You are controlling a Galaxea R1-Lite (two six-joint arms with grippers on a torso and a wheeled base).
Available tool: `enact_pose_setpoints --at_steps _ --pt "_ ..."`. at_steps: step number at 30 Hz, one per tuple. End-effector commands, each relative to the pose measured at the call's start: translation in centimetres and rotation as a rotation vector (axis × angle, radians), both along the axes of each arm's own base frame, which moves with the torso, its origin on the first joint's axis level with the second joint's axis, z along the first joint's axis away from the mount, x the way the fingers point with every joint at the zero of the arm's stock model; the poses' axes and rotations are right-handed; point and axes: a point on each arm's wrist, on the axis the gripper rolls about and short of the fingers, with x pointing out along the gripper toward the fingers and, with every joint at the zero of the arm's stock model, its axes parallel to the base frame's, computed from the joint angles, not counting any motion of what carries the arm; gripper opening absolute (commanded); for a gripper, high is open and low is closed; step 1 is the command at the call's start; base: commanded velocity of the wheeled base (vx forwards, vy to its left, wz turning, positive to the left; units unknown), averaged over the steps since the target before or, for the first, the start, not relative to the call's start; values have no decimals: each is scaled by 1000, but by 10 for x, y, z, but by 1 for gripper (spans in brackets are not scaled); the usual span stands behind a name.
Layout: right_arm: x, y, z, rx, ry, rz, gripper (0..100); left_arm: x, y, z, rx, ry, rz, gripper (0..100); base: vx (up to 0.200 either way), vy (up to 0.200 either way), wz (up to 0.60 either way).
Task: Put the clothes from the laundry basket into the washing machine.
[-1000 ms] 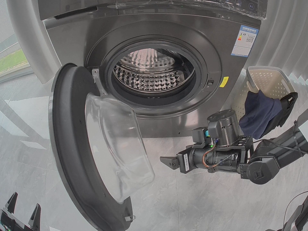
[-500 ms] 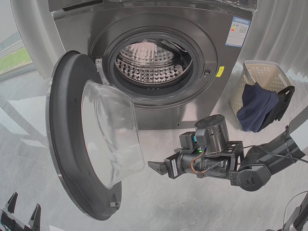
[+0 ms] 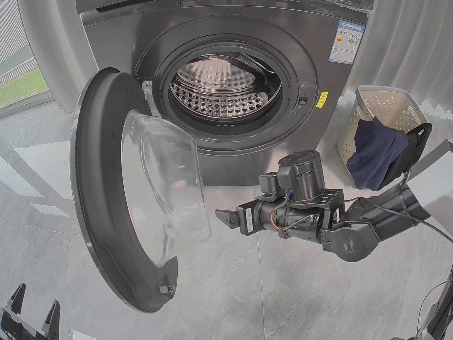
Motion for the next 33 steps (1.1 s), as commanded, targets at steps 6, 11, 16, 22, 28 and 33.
enact_pose_setpoints --at_steps 6,11,16,22,28,33 --pt "-1 33 -17 -3 11 57 100 0 0 -5 -1 1 0 100 0 0 0" --pt "-2 40 -4 52 -39 66 100 0 0 -5 -1 1 0 100 0 0 0" --pt "6 40 3 75 -61 55 100 0 0 -5 -1 1 0 100 0 0 0" --pt "17 61 -10 79 -66 69 100 0 0 -5 -1 2 0 100 0 0 0" --pt "25 99 -27 95 -84 110 100 0 0 -5 -1 1 0 100 0 0 0" --pt "34 121 -22 129 -126 102 100 0 0 -5 0 2 0 100 0 0 0"
